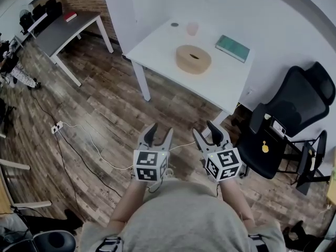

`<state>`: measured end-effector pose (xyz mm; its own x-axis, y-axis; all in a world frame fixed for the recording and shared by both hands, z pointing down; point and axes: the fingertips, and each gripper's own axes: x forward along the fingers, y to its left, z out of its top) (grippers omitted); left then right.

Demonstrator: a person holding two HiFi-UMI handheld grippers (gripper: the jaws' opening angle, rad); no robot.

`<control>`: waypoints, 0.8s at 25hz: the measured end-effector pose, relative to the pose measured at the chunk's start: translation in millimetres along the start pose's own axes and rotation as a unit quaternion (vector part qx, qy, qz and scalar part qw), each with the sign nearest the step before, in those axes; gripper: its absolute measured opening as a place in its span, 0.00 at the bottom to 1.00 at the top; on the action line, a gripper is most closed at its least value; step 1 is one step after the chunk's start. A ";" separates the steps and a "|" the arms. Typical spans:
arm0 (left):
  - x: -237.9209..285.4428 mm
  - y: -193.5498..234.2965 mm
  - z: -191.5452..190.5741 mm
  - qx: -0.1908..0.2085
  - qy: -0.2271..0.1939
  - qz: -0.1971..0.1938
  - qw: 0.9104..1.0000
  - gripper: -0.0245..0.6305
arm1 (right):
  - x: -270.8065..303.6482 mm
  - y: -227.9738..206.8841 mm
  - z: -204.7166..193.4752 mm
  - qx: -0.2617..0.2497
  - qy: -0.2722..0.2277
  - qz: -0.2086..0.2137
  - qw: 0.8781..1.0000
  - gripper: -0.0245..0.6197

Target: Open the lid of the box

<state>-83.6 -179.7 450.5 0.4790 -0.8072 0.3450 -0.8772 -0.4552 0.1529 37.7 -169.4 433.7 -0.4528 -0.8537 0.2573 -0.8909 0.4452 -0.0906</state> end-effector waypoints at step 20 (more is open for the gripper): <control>66.6 67.6 19.7 -0.009 0.008 -0.006 1.000 0.35 | 95.9 -14.9 15.5 -0.014 0.011 -0.005 1.000 0.39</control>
<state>-110.3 -271.6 465.6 0.4896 -0.7950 0.3581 -0.8716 -0.4584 0.1738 6.9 -262.1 444.8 -0.4426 -0.8523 0.2789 -0.8939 0.4440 -0.0617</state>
